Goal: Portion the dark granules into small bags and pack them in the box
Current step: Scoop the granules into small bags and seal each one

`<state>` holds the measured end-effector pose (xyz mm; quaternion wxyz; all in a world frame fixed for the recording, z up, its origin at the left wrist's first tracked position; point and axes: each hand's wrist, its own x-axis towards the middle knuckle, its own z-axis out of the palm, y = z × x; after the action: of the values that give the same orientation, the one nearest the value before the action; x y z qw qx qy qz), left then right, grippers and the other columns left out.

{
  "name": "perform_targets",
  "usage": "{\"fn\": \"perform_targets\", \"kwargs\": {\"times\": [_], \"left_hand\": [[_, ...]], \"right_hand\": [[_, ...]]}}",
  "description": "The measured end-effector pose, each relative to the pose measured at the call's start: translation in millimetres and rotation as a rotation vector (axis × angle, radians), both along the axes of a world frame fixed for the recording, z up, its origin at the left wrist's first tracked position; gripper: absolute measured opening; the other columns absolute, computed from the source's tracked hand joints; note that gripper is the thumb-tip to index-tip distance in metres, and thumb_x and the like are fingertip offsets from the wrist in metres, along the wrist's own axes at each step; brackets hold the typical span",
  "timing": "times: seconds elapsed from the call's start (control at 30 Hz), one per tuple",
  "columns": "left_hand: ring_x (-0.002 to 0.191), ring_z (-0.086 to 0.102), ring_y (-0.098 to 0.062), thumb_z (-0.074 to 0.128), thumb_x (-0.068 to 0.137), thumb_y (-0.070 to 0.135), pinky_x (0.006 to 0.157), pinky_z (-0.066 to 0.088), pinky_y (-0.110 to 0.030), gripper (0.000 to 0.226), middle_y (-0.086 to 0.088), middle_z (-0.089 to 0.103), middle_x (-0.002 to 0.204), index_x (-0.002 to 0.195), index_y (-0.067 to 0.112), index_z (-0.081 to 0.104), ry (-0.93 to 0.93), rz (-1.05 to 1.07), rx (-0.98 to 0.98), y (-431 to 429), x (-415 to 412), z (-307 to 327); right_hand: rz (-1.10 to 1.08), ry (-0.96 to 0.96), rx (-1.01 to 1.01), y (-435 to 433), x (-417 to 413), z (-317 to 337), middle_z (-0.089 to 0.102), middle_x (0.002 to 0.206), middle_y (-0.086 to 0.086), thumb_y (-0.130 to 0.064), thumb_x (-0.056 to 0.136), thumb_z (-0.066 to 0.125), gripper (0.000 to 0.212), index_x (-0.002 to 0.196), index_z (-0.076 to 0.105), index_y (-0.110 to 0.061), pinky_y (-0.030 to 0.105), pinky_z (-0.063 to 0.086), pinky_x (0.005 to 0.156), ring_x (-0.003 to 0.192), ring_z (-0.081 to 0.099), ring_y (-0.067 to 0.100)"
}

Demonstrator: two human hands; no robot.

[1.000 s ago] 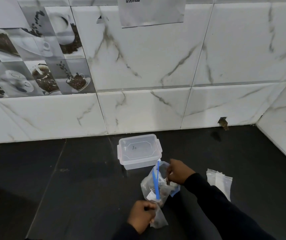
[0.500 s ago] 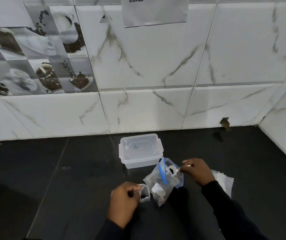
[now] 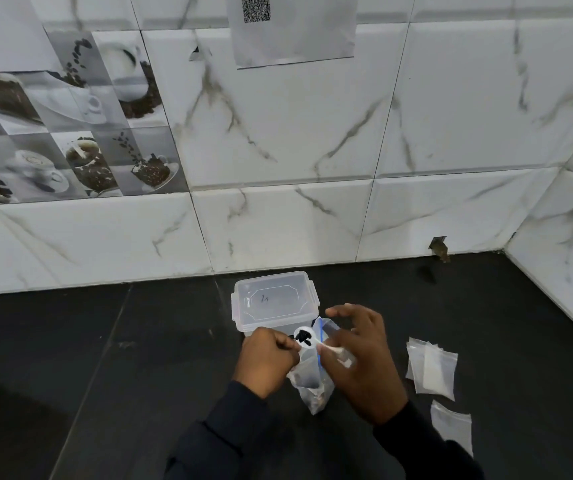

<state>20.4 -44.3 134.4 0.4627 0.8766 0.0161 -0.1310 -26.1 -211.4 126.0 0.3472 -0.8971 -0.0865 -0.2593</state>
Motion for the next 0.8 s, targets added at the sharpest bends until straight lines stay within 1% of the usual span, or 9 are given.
{"fn": "perform_targets", "kwargs": {"times": [0.1,0.17,0.27,0.33,0.47,0.53,0.6,0.73,0.8], "left_hand": [[0.072,0.069,-0.010,0.067,0.073,-0.001,0.065,0.053,-0.020,0.023,0.007,0.074,0.070,0.074,0.017,0.081,0.022,0.003,-0.015,-0.9,-2.8,0.0],[0.075,0.068,-0.012,0.068,0.074,0.001,0.064,0.051,-0.021,0.020,0.004,0.074,0.072,0.072,0.017,0.080,0.023,0.004,-0.001,-0.3,-3.9,1.9],[0.068,0.064,-0.011,0.067,0.076,0.002,0.058,0.043,-0.015,0.020,0.005,0.067,0.060,0.066,0.016,0.077,0.016,-0.003,0.019,0.4,-4.7,3.4],[0.066,0.063,-0.009,0.067,0.076,0.002,0.057,0.042,-0.013,0.020,0.007,0.066,0.060,0.067,0.016,0.077,0.013,-0.003,0.019,2.1,-5.5,3.9],[0.066,0.064,-0.009,0.066,0.074,0.001,0.061,0.048,-0.018,0.018,0.004,0.070,0.063,0.071,0.012,0.079,0.016,0.009,0.015,3.4,-5.4,4.7],[0.064,0.066,-0.009,0.067,0.073,-0.001,0.069,0.057,-0.025,0.020,0.002,0.075,0.069,0.073,0.014,0.080,0.027,0.037,-0.028,4.6,-5.5,4.3],[0.062,0.067,-0.011,0.068,0.073,-0.002,0.075,0.061,-0.030,0.021,-0.002,0.077,0.072,0.074,0.015,0.080,0.032,0.055,-0.054,6.5,-4.9,4.3],[0.065,0.067,-0.013,0.068,0.076,-0.001,0.073,0.060,-0.030,0.020,0.001,0.074,0.070,0.075,0.015,0.080,0.048,0.038,-0.077,5.2,-3.7,5.2],[0.062,0.066,-0.012,0.068,0.076,-0.002,0.073,0.060,-0.030,0.022,-0.001,0.074,0.069,0.073,0.017,0.078,0.040,0.036,-0.087,5.8,-4.8,6.2]], "right_hand": [[0.022,-0.142,-0.182,4.6,-9.1,-20.5,0.060,0.128,0.005,-0.017,0.080,0.074,0.008,0.075,0.069,-0.013,0.040,0.042,0.099,0.128,0.043,0.028],[0.027,-0.205,-0.241,7.1,-13.0,-28.1,0.060,0.129,0.008,-0.018,0.082,0.071,0.007,0.078,0.071,-0.013,0.045,0.044,0.096,0.126,0.045,0.032],[0.019,-0.261,-0.278,10.0,-17.9,-34.8,0.054,0.131,0.005,-0.016,0.083,0.070,0.006,0.083,0.073,-0.012,0.048,0.046,0.090,0.123,0.045,0.032],[0.011,-0.283,-0.284,10.9,-19.1,-38.1,0.053,0.130,0.005,-0.013,0.081,0.071,0.005,0.084,0.074,-0.010,0.048,0.046,0.087,0.121,0.046,0.031],[0.002,-0.285,-0.252,10.1,-19.7,-41.5,0.057,0.124,0.006,-0.012,0.079,0.075,0.006,0.085,0.075,-0.011,0.046,0.047,0.087,0.118,0.048,0.030],[-0.054,-0.240,-0.078,8.0,-17.3,-37.7,0.060,0.118,0.005,-0.013,0.077,0.079,0.006,0.082,0.074,-0.012,0.042,0.047,0.088,0.117,0.048,0.028],[-0.083,-0.205,0.064,5.3,-13.3,-30.3,0.058,0.117,0.000,-0.017,0.079,0.078,0.006,0.080,0.074,-0.013,0.036,0.048,0.087,0.118,0.047,0.024],[0.037,-0.265,-0.077,7.5,-9.8,-30.6,0.061,0.115,0.004,-0.014,0.078,0.078,0.006,0.079,0.072,-0.013,0.034,0.044,0.093,0.114,0.049,0.028],[-0.006,-0.234,-0.006,7.0,-9.6,-26.3,0.059,0.114,-0.001,-0.018,0.079,0.076,0.007,0.080,0.072,-0.013,0.026,0.041,0.095,0.113,0.049,0.022]]}}
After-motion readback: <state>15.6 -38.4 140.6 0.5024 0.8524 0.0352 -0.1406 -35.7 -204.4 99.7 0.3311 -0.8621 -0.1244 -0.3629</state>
